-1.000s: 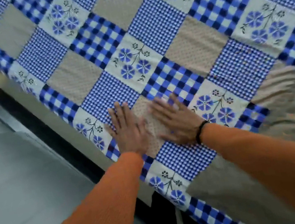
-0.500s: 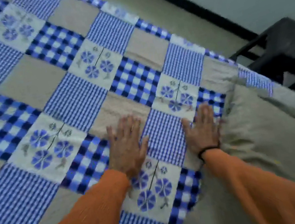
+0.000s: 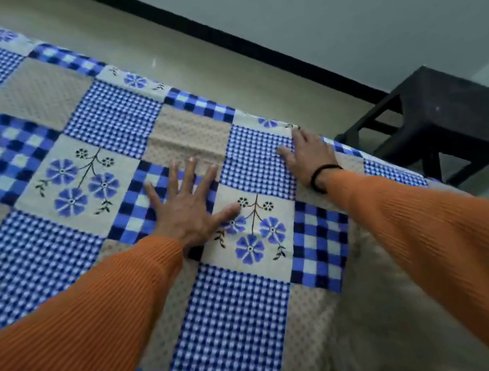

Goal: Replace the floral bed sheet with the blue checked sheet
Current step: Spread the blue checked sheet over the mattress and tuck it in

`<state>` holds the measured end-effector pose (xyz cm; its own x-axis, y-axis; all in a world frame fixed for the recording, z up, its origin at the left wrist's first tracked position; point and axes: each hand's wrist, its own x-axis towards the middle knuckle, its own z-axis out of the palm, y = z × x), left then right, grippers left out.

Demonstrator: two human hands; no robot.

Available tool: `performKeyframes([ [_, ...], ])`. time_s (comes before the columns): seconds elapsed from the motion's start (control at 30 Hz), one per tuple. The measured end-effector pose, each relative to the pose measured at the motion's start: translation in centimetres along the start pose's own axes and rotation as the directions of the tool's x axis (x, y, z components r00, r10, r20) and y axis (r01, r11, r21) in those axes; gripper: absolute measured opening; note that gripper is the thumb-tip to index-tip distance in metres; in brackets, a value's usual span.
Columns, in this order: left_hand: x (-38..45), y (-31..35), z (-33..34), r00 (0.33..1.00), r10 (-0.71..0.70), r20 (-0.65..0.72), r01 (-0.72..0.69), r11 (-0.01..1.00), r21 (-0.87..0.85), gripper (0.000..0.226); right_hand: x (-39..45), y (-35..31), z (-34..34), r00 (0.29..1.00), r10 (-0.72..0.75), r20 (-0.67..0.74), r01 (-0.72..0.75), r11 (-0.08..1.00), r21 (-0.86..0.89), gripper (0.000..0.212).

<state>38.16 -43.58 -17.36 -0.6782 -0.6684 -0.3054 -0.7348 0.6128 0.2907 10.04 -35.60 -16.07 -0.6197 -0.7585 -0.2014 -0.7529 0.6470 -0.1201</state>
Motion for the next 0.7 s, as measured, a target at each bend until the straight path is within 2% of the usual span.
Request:
performKeyframes([
  [0.07, 0.1, -0.3, 0.3, 1.000, 0.012, -0.013, -0.012, 0.999, -0.049, 0.113, 1.7, 1.2, -0.7, 0.994, -0.065, -0.091, 0.066, 0.998, 0.006, 0.038],
  [0.13, -0.1, -0.7, 0.7, 0.996, 0.036, -0.076, -0.045, 0.992, -0.121, 0.115, 2.8, 2.3, -1.4, 0.983, -0.082, -0.161, 0.085, 0.996, 0.011, 0.023],
  [0.27, -0.1, -1.0, 1.7, 0.976, 0.063, -0.208, -0.106, 0.973, -0.205, 0.110, 5.2, 2.3, -2.1, 0.988, -0.043, -0.146, 0.027, 0.994, -0.105, 0.022],
  [0.37, -0.2, -1.1, 1.4, 0.980, 0.053, -0.192, -0.096, 0.970, -0.222, 0.110, 4.9, -0.2, -1.4, 0.964, 0.080, -0.255, -0.108, 0.990, -0.095, 0.017],
  [0.4, -0.3, -1.0, 1.1, 0.986, 0.047, -0.162, -0.083, 0.971, -0.225, 0.111, 4.1, -1.7, -1.0, 0.945, 0.068, -0.319, -0.096, 0.993, -0.074, 0.020],
  [0.43, -0.4, -0.9, 0.7, 0.989, 0.047, -0.137, -0.076, 0.974, -0.215, 0.111, 2.8, -3.5, -0.7, 0.922, -0.010, -0.388, -0.012, 0.998, -0.054, 0.027],
  [0.47, -0.5, -1.2, 0.2, 0.989, 0.044, -0.141, -0.072, 0.978, -0.198, 0.108, 1.5, -5.6, -0.4, 0.904, -0.152, -0.399, 0.148, 0.988, -0.041, 0.037],
  [0.5, -0.7, -2.0, -0.4, 0.983, 0.023, -0.184, -0.057, 0.981, -0.183, 0.100, 0.4, -7.8, -0.2, 0.885, -0.350, -0.306, 0.357, 0.933, -0.035, 0.049],
  [0.53, -1.0, -3.4, -1.1, 0.966, -0.016, -0.258, -0.027, 0.986, -0.162, 0.089, -0.6, -9.7, 0.0, 0.837, -0.531, -0.134, 0.530, 0.847, -0.049, 0.058],
  [0.57, -1.2, -5.4, -1.7, 0.941, -0.062, -0.331, 0.024, 0.993, -0.119, 0.080, -0.4, -10.7, 0.5, 0.791, -0.611, 0.043, 0.612, 0.788, -0.069, 0.065],
  [0.6, -1.3, -8.0, -2.2, 0.915, -0.113, -0.387, 0.090, 0.993, -0.075, 0.075, 0.7, -10.9, 0.8, 0.802, -0.578, 0.150, 0.594, 0.798, -0.100, 0.072],
  [0.63, -1.3, -10.9, -2.8, 0.899, -0.159, -0.409, 0.151, 0.987, -0.052, 0.073, 2.3, -10.4, 0.9, 0.884, -0.440, 0.160, 0.461, 0.878, -0.127, 0.082],
  [0.67, -1.3, -13.8, -3.5, 0.895, -0.193, -0.403, 0.190, 0.981, -0.047, 0.074, 4.0, -9.8, 0.7, 0.966, -0.229, 0.117, 0.243, 0.961, -0.129, 0.095],
  [0.7, -1.3, -16.6, -4.3, 0.900, -0.219, -0.376, 0.217, 0.975, -0.050, 0.077, 5.7, -9.6, 0.0, 0.996, 0.046, 0.071, -0.039, 0.995, -0.094, 0.108],
])
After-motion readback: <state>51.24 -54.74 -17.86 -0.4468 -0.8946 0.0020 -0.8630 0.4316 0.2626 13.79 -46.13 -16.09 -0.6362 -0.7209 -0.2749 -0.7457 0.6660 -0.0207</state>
